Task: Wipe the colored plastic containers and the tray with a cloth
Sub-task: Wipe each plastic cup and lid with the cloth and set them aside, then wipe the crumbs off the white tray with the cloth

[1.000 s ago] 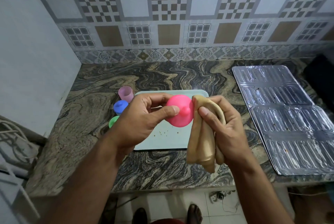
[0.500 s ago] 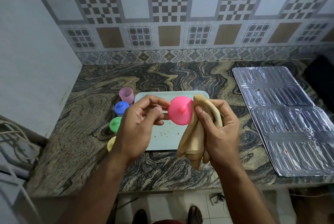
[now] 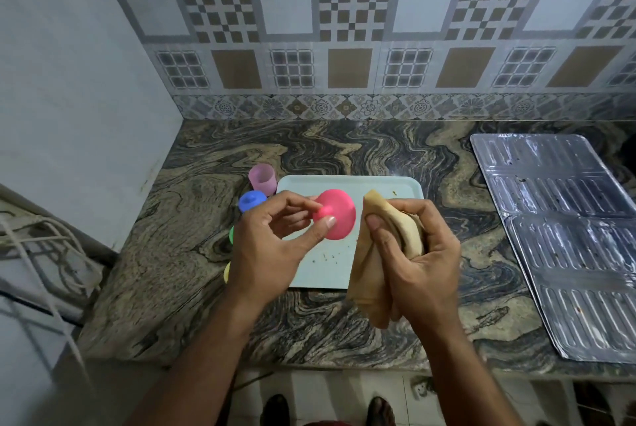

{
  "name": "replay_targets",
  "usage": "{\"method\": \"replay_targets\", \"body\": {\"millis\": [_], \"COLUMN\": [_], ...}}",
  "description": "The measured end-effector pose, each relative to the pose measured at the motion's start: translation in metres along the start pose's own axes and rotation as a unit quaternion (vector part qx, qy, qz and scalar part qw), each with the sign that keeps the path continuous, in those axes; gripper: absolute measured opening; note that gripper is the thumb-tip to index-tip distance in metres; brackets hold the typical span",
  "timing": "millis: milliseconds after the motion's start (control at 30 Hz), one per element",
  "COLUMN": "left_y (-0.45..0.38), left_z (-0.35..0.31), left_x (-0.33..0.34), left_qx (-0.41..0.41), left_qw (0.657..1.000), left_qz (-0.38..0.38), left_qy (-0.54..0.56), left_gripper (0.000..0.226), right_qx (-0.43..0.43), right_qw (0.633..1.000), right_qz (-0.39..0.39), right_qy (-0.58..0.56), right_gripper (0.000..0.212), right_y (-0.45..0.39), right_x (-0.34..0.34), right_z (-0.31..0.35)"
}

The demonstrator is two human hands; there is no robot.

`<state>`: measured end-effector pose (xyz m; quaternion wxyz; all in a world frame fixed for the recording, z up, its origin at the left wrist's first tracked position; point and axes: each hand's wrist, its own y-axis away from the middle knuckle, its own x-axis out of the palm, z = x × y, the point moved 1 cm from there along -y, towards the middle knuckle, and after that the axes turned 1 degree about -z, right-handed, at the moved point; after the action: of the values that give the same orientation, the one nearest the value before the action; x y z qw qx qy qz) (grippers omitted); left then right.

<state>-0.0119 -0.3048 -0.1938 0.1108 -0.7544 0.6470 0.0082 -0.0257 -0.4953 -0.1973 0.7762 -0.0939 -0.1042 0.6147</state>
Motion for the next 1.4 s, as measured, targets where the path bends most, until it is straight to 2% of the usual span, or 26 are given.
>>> {"method": "replay_targets", "body": {"millis": [67,233,467,800,1267,1400], "left_y": [-0.021,-0.106,-0.197,-0.225,-0.219,-0.216], "left_z": [0.006,0.052,0.132,0.170,0.181,0.179], "left_x": [-0.015,-0.055,-0.071,-0.068,-0.069,-0.068], "left_qx": [-0.003,-0.026,-0.087,-0.125,-0.116,-0.104], "left_qw": [0.999,0.982,0.935,0.915,0.911,0.903], "left_qz": [-0.028,-0.078,-0.055,-0.020,-0.019,-0.018], "left_qy": [-0.023,-0.169,-0.340,-0.383,-0.396,-0.416], "left_gripper": [0.019,0.022,0.014,0.015,0.014,0.014], "right_qx": [0.000,0.021,0.051,0.074,0.087,0.147], "right_qw": [1.000,1.000,0.998,0.994,0.995,0.989], "right_qz": [-0.021,-0.022,-0.014,-0.016,0.006,0.007], "right_qy": [0.003,-0.004,0.019,0.077,0.056,0.007], "right_gripper": [0.021,0.015,0.015,0.018,0.016,0.019], "right_y": [-0.003,-0.005,0.001,-0.001,-0.007,-0.008], "right_x": [0.000,-0.002,0.000,-0.006,0.008,0.008], "right_z": [-0.003,-0.007,-0.018,-0.033,-0.036,-0.049]}}
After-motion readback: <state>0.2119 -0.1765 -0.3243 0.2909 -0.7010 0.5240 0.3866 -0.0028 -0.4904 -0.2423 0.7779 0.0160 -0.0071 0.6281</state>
